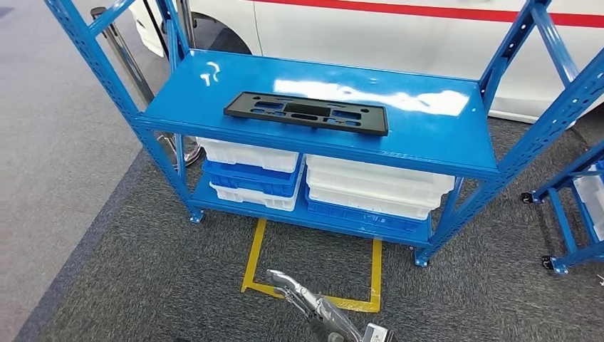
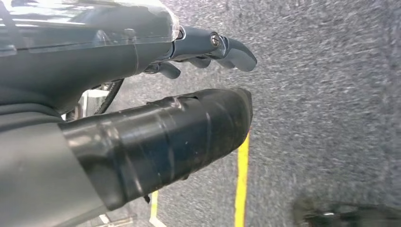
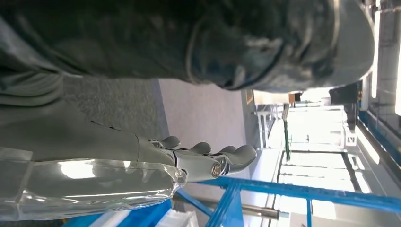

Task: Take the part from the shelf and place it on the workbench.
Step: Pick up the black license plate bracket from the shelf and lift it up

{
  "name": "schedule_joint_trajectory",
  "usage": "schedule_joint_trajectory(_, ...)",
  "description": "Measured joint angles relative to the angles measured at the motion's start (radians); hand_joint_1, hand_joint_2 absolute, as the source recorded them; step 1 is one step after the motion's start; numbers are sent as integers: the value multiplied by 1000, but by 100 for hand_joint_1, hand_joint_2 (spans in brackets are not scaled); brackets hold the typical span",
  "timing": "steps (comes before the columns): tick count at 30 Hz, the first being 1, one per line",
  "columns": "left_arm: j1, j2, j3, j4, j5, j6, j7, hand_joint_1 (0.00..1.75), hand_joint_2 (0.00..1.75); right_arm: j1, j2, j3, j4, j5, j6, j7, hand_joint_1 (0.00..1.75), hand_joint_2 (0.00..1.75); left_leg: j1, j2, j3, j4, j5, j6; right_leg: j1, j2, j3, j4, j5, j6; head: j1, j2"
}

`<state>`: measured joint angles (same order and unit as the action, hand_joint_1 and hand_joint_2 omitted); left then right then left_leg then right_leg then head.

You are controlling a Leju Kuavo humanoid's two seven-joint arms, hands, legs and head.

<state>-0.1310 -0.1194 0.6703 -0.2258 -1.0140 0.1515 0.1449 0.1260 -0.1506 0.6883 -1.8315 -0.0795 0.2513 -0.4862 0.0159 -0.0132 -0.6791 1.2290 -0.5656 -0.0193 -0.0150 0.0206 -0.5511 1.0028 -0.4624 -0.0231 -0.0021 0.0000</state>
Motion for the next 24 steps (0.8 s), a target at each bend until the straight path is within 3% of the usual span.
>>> schedule_joint_trajectory(1,0,0,0,0,-4,-2,1,0,0,1,0,-1,0,-2,0,1,0,0,1,3,-21,47,-14,-3,1,-6,0,1,0,0,0,0)
schedule_joint_trajectory(2,1,1,0,0,-8,-6,2,0,0,1,0,-1,0,-4,1,1,0,0,2,5,-25,59,-9,-6,1,-11,-1,1,-1,0,0,0)
schedule_joint_trajectory(3,2,2,0,0,-12,-9,3,0,0,1,0,-1,1,-6,1,2,0,0,3,6,-9,30,16,-7,1,-14,0,2,-2,1,0,0)
schedule_joint_trajectory(5,3,4,0,0,-16,-13,5,0,0,0,0,-2,1,-9,3,2,0,0,5,8,65,-109,79,-4,1,-17,2,5,-5,7,0,0)
schedule_joint_trajectory(7,1,4,-1,0,-19,-14,5,0,0,0,0,-2,1,-10,4,2,0,0,2,8,115,-207,108,6,5,-19,1,11,-9,16,1,0)
schedule_joint_trajectory(11,1,5,-1,0,-24,-17,5,0,0,-1,0,-4,0,-12,13,2,0,0,0,8,120,-223,113,31,5,-19,-4,21,-17,36,1,0)
schedule_joint_trajectory(13,1,5,-1,0,-26,-20,5,0,0,-2,0,-6,0,-13,15,2,0,0,3,10,120,-229,117,43,2,-19,-36,90,-62,45,1,0)
schedule_joint_trajectory(15,1,6,-1,0,-26,-24,4,0,0,-2,0,-7,0,-13,16,2,0,0,1,11,118,-229,117,49,1,-19,-101,226,-128,51,2,0)
schedule_joint_trajectory(16,1,6,-1,0,-26,-26,3,0,0,-2,0,-8,0,-13,16,2,0,0,1,11,117,-228,117,49,1,-19,-129,282,-145,53,2,0)
schedule_joint_trajectory(17,2,6,-1,0,-27,-28,2,0,0,-1,-1,-8,0,-13,17,2,0,0,0,10,117,-227,117,50,1,-19,-140,305,-143,53,2,0)
schedule_joint_trajectory(18,2,6,-1,1,-27,-30,2,0,0,-1,-1,-8,0,-13,17,2,0,0,0,10,117,-226,117,49,1,-19,-131,285,-120,51,2,0)
schedule_joint_trajectory(21,2,6,-1,1,-27,-32,2,0,0,-3,-1,-8,0,-13,17,2,0,0,-2,7,119,-221,113,44,4,-20,-37,86,-25,39,2,0)
schedule_joint_trajectory(22,2,6,-1,1,-27,-32,2,0,0,-3,-1,-8,0,-14,18,2,0,0,-3,7,118,-219,112,40,6,-19,-17,42,-13,35,2,0)
schedule_joint_trajectory(24,2,6,-1,1,-26,-32,2,0,0,-3,-1,-8,-1,-15,20,2,0,0,-6,7,117,-219,111,29,11,-18,-11,21,-12,28,1,0)
